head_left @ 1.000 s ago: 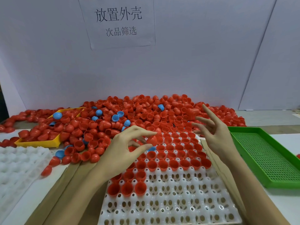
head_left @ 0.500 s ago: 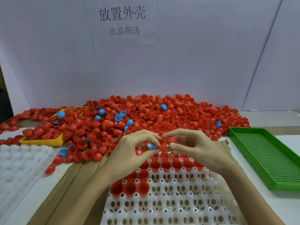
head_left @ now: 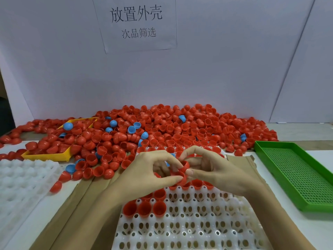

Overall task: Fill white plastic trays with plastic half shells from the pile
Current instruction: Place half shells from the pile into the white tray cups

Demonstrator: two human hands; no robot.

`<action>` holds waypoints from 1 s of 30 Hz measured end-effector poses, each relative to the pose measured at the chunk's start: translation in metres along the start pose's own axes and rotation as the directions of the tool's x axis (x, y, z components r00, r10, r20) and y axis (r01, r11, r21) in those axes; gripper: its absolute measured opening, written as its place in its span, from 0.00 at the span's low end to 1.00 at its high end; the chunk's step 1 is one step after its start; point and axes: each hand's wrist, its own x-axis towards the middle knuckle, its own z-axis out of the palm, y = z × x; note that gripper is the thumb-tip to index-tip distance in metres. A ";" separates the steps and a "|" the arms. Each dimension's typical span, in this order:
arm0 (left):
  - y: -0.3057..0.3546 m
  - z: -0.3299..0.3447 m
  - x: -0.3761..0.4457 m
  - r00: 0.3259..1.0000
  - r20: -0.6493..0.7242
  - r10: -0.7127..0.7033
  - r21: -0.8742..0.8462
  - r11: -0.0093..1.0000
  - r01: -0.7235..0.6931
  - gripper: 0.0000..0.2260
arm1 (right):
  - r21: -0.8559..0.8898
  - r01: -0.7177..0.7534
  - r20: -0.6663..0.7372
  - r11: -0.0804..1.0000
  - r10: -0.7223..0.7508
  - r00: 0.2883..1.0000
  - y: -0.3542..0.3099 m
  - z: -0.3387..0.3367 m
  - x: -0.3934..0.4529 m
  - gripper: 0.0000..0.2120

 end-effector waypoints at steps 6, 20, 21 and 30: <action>0.002 -0.006 -0.003 0.994 0.107 -0.015 0.151 0.988 -0.002 0.06 | -0.057 -0.032 -0.050 0.998 0.030 0.998 0.000 -0.012 -0.007 0.18; 0.013 0.013 -0.016 0.935 0.337 -0.112 0.601 0.790 -0.123 0.05 | 0.010 -0.006 -0.446 1.000 0.010 0.895 0.012 -0.046 -0.015 0.10; 0.012 0.012 -0.016 0.939 0.326 -0.110 0.602 0.790 -0.117 0.06 | 0.018 -0.010 -0.469 1.000 0.017 0.883 0.014 -0.047 -0.015 0.10; -0.006 -0.022 -0.005 0.990 0.119 -0.070 0.502 0.865 0.001 0.11 | 0.067 -0.016 -0.711 0.998 0.059 0.701 0.028 -0.063 -0.017 0.11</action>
